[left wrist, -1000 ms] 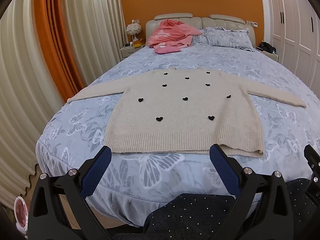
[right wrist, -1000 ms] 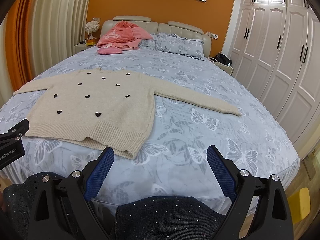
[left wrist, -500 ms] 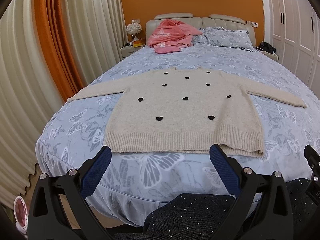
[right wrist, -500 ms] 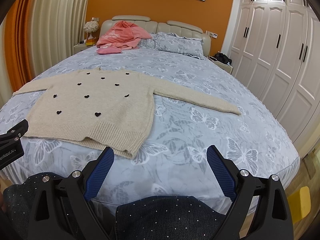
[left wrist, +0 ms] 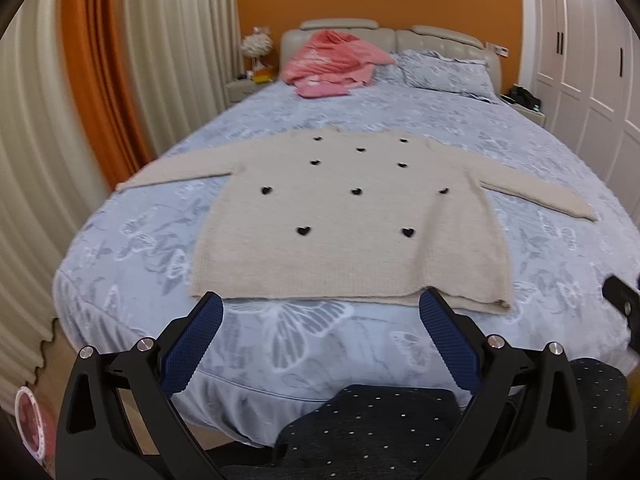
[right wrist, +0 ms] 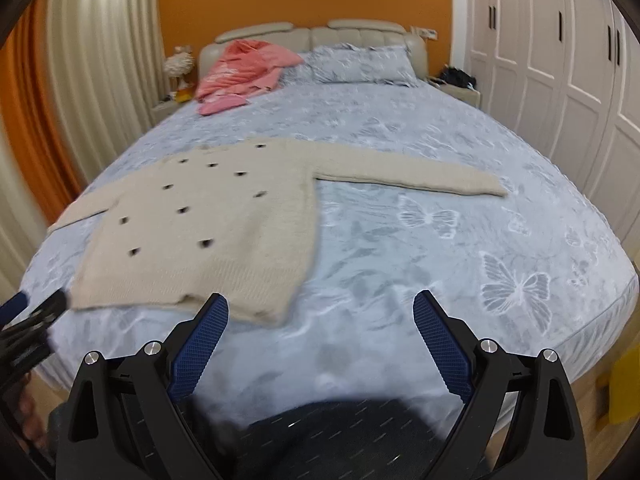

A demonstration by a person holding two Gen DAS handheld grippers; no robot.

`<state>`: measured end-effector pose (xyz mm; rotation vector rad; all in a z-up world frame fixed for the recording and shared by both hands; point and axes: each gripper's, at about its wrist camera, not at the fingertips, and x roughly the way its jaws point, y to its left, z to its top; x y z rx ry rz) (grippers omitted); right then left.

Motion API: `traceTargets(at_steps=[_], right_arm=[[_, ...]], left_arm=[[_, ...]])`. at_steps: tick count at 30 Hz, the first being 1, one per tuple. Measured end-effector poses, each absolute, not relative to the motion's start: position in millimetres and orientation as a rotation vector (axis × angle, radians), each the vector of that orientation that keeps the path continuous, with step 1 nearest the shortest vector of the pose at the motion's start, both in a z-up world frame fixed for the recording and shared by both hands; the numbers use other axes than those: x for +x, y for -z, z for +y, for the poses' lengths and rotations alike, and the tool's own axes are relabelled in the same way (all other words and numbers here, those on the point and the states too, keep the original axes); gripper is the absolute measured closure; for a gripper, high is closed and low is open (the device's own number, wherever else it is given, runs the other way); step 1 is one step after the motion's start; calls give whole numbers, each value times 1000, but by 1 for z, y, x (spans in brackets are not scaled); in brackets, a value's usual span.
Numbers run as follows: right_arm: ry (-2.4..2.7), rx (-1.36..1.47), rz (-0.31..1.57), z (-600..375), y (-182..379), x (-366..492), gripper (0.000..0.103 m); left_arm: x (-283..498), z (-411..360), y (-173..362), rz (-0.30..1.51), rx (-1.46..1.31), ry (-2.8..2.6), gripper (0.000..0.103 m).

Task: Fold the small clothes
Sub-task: 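Grasp the sweater sleeve cuff with the right gripper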

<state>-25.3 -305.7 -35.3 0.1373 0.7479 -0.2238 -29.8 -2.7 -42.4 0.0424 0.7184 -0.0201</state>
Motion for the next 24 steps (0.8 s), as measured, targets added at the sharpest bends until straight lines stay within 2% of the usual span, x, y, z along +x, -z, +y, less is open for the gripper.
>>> traceTargets(at_steps=[10,17,21,23,24], right_arm=[[440,330,868,-489,61,89,11],[495,600,944,-605,118,181,13],[533,736,947,-642,149,212,23],[538,788,932,-653,159,223,34],[536,800,923,-659,161,229,44]], left_arm=[[36,-57,38,740,40,85,6],[102,-107,85,860,81,120,6],[114,-135,123,963,106,199,7],[112,-146,136,994,128,221,7],[110,-151,145,1022,131,239,7]])
